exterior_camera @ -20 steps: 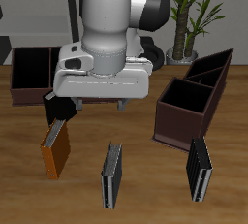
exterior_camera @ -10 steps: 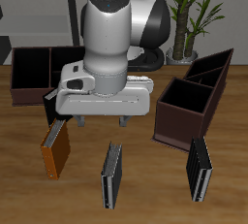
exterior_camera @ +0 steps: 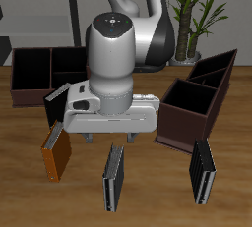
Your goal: Place the right striped book into the left desk caddy's back compartment
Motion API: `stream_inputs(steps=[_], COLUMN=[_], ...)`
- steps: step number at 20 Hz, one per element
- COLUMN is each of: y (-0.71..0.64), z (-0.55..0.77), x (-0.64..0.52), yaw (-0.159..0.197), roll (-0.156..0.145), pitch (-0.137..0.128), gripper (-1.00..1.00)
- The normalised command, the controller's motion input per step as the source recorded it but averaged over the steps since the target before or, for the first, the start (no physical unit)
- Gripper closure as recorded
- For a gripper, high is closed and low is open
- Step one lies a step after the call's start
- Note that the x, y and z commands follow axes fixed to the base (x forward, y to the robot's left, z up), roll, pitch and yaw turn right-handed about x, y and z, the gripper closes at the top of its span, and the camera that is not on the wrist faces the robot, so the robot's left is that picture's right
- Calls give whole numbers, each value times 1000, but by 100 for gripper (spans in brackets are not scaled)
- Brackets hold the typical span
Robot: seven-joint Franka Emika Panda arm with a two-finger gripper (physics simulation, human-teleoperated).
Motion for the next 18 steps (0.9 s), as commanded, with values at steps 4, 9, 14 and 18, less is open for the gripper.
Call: stream_inputs(steps=[4,9,14,18], y=[-57,-75,-65,115], z=[-318,-285,-373,-162], x=[39,16,29,11], yaw=[-5,-53,-20,-22], roll=[-14,20,-14,9], pitch=[20,16,29,11], gripper=[-100,-100,-100,-100])
